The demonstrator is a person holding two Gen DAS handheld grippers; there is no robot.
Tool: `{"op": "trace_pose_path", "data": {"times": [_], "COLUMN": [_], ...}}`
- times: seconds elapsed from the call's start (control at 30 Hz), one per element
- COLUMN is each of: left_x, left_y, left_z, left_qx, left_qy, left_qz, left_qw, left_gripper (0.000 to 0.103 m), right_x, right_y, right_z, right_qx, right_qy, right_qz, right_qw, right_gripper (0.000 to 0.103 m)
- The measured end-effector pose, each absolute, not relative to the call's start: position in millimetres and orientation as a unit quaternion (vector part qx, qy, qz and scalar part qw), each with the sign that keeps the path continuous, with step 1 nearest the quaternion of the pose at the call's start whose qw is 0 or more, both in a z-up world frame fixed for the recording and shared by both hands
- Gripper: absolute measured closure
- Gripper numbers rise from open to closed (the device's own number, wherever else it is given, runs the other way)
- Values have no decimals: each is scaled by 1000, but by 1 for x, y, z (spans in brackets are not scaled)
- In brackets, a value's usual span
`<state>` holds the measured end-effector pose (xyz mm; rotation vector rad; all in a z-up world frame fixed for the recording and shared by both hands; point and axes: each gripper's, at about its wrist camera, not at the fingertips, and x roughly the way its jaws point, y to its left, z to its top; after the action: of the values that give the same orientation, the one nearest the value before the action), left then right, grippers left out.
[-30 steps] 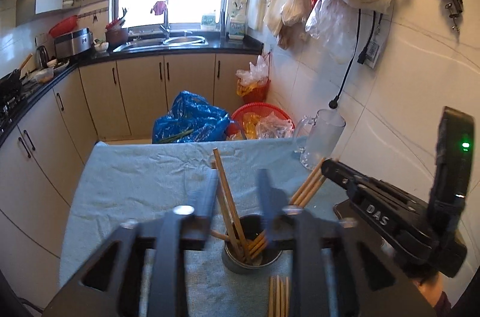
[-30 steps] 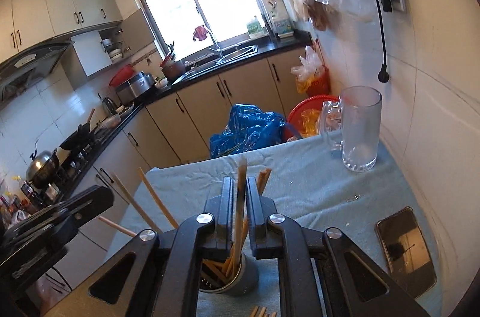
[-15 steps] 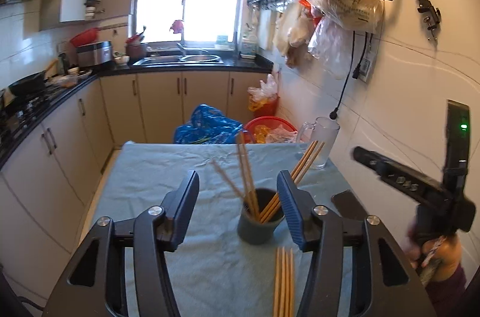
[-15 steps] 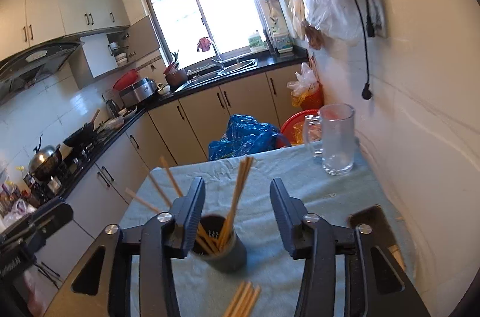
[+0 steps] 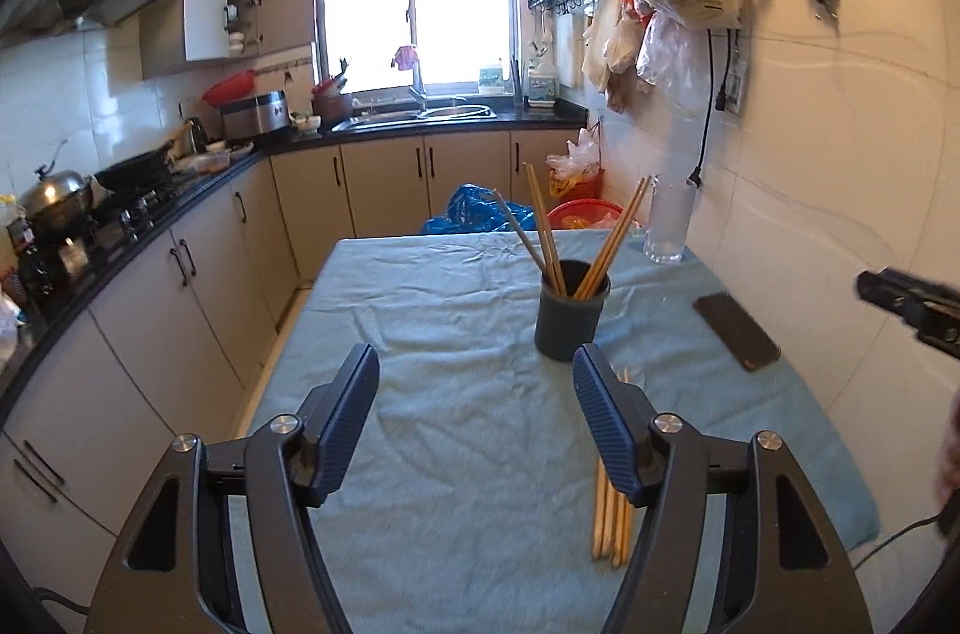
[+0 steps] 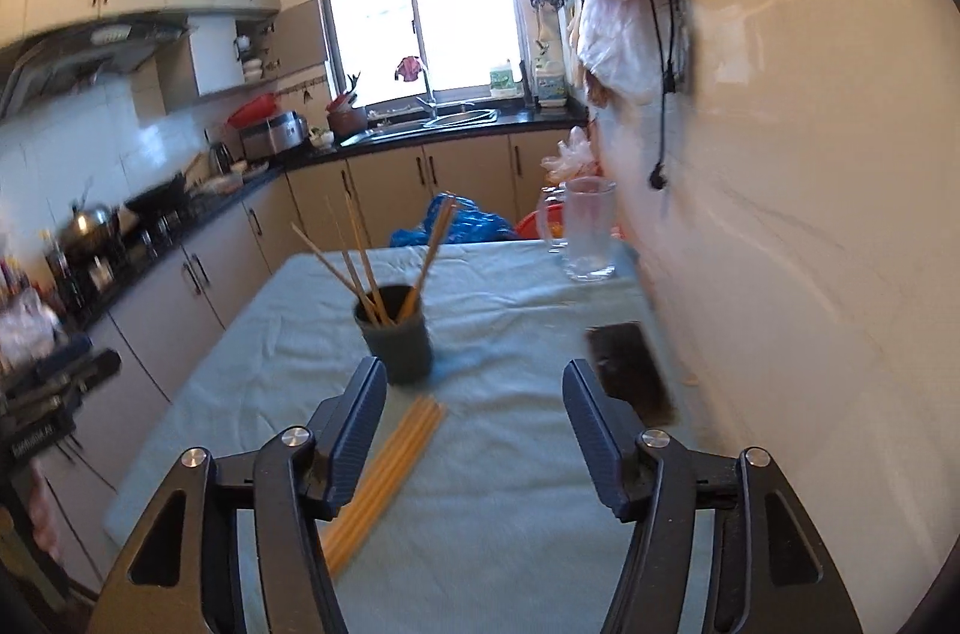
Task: Organize utensils
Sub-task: 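Move both open tools back down toward the loose chopsticks on the towel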
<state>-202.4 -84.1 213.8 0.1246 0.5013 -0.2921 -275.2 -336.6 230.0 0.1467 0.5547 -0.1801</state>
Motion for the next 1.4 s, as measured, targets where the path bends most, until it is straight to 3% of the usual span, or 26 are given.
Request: {"op": "trace_pose_path", "data": {"times": [0.17, 0.5, 1.07, 1.1, 1.2, 1.27, 1.4], "left_x": [-221, -219, -167, -165, -159, -154, -144], "left_y": [-83, -78, -72, -71, -64, -60, -55], "left_z": [205, 188, 136, 131, 120, 112, 101], "left_qx": [85, 79, 55, 51, 40, 33, 24], "left_qy": [242, 266, 360, 367, 384, 395, 410], "left_qz": [-142, -128, -127, -126, -126, -126, -124], "left_qw": [956, 952, 923, 920, 914, 910, 903], "left_gripper": [35, 34, 34, 34, 34, 34, 34], "right_x": [-332, -392, -283, -275, -244, -221, -180], "right_y": [-334, -385, -349, -344, -322, -306, -278], "right_z": [241, 270, 135, 128, 106, 92, 65], "right_qx": [-27, -93, 59, 65, 72, 67, 60], "right_qy": [263, 264, 394, 399, 419, 431, 454], "right_qz": [-159, -275, -89, -79, -45, -26, -3], "right_qw": [951, 920, 913, 911, 904, 899, 889], "right_gripper": [34, 18, 19, 20, 38, 59, 71]}}
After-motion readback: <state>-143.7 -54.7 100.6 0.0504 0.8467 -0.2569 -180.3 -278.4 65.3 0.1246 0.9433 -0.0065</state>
